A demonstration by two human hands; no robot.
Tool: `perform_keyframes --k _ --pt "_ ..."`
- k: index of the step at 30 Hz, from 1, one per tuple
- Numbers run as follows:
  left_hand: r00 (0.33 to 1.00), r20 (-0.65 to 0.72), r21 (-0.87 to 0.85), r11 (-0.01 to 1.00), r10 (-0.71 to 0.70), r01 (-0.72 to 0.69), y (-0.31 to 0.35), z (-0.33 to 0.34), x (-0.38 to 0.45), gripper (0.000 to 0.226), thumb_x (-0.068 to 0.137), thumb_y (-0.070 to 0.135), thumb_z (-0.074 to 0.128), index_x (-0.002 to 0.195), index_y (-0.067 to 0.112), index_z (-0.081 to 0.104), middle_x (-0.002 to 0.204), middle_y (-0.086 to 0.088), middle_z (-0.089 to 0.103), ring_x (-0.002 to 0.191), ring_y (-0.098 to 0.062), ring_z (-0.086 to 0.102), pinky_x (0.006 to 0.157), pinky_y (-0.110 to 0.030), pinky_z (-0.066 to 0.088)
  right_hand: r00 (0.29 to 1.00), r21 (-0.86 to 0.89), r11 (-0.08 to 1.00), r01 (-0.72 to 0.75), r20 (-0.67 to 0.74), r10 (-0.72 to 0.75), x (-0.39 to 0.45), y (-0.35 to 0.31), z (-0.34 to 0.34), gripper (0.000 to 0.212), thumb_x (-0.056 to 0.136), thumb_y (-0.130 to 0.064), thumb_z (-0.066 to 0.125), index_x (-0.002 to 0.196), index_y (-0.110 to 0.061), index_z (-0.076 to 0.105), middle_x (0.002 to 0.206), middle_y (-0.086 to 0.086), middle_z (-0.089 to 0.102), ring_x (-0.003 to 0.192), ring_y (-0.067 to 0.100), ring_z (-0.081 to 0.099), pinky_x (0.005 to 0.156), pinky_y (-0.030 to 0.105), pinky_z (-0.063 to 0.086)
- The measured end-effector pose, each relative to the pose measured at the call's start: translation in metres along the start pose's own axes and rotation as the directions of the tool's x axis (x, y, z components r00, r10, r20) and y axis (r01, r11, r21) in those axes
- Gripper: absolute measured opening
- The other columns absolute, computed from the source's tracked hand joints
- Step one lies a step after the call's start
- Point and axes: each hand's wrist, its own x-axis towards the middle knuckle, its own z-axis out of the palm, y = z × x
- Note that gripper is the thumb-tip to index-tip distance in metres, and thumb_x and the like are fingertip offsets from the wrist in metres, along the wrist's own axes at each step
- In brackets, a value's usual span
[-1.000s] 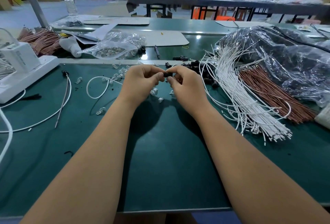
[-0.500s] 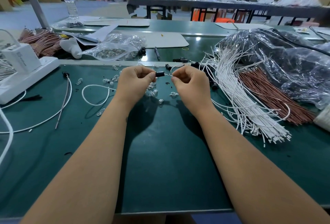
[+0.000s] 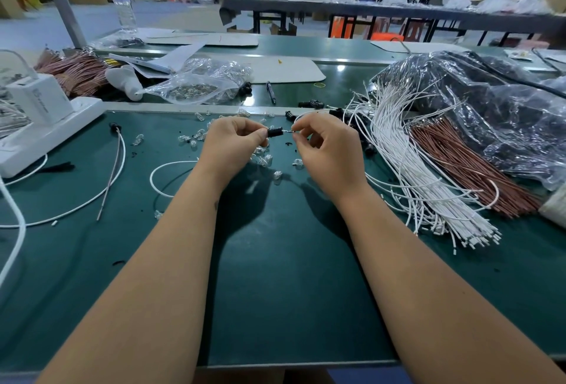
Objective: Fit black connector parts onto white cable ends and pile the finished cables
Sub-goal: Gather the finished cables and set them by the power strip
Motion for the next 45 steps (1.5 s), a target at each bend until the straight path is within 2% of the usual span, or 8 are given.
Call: perform_keyframes --k 7,14,19,24,30,37,42,45 --pt "1.000 0.028 -0.006 1.000 -0.004 0.004 0.001 -0.001 -0.002 0.013 0.090 0.012 0.062 0.080 0.019 0.068 0.061 0.012 0.065 0.049 0.008 0.051 0.055 -0.004 0.038 0.996 -0.132 0.987 0.092 -0.012 -0.094 -0.001 -0.006 -0.006 0.007 0.085 -0.012 0.066 0.086 -0.011 0.072 0.087 -0.002 0.069 0.077 0.014 0.058 0.065 0.034 0.051" --pt "0.998 0.063 0.077 0.997 0.023 -0.028 0.003 0.001 -0.004 0.008 0.090 0.011 0.063 0.086 0.016 0.067 0.074 0.000 0.068 0.063 -0.001 0.059 0.060 -0.005 0.044 0.997 -0.039 0.996 -0.079 -0.010 0.079 0.002 -0.003 -0.006 0.006 0.083 -0.017 0.066 0.079 -0.018 0.070 0.080 -0.012 0.066 0.062 0.010 0.049 0.064 0.029 0.047" --pt "0.993 0.076 0.155 0.983 0.088 -0.099 0.004 0.003 -0.006 0.004 0.091 0.011 0.062 0.092 0.011 0.067 0.078 -0.003 0.066 0.068 -0.008 0.057 0.066 -0.013 0.045 0.967 0.071 0.965 -0.254 0.039 0.252 0.003 0.000 -0.006 0.014 0.081 -0.017 0.065 0.070 -0.026 0.066 0.059 -0.029 0.056 0.053 0.004 0.047 0.059 0.024 0.045" --pt "0.984 0.059 0.201 0.964 0.166 -0.175 0.007 0.008 -0.008 0.007 0.091 0.009 0.062 0.089 0.016 0.063 0.080 0.000 0.065 0.077 -0.012 0.061 0.074 -0.020 0.047 0.931 0.177 0.914 -0.364 0.047 0.361 0.004 0.000 -0.006 0.018 0.079 -0.014 0.065 0.065 -0.025 0.065 0.053 -0.022 0.056 0.050 0.001 0.047 0.054 0.017 0.041" --pt "0.969 0.022 0.225 0.944 0.244 -0.243 0.009 0.012 -0.008 0.005 0.091 0.009 0.062 0.091 0.014 0.064 0.079 0.004 0.064 0.076 -0.009 0.061 0.070 -0.008 0.045 0.900 0.288 0.857 -0.428 0.047 0.434 0.006 0.000 -0.006 0.013 0.080 -0.011 0.064 0.068 -0.015 0.068 0.064 -0.004 0.064 0.063 0.017 0.057 0.069 0.038 0.053" --pt "0.963 0.032 0.231 0.936 0.266 -0.266 0.011 0.015 -0.010 0.004 0.089 0.008 0.064 0.091 0.011 0.066 0.084 0.003 0.067 0.083 -0.010 0.065 0.074 -0.007 0.045 0.898 0.304 0.849 -0.432 0.056 0.437 0.006 0.001 -0.004 0.011 0.080 -0.010 0.064 0.070 -0.012 0.068 0.066 -0.003 0.063 0.067 0.020 0.059 0.076 0.046 0.055" --pt "0.973 0.042 0.217 0.948 0.228 -0.232 0.011 0.014 -0.010 0.004 0.090 0.009 0.063 0.091 0.011 0.066 0.086 -0.005 0.070 0.085 -0.020 0.067 0.082 -0.029 0.053 0.902 0.307 0.852 -0.424 0.062 0.427 0.006 0.000 -0.004 0.011 0.081 -0.011 0.064 0.071 -0.014 0.068 0.068 -0.004 0.064 0.070 0.025 0.061 0.075 0.044 0.056" --pt "0.975 0.055 0.209 0.953 0.214 -0.221 0.011 0.013 -0.010 0.004 0.090 0.008 0.063 0.092 0.011 0.065 0.084 -0.008 0.070 0.082 -0.023 0.066 0.079 -0.032 0.054 0.901 0.310 0.849 -0.429 0.073 0.428 0.006 0.000 -0.004 0.011 0.082 -0.012 0.065 0.072 -0.015 0.068 0.070 -0.002 0.064 0.072 0.027 0.062 0.076 0.045 0.056"
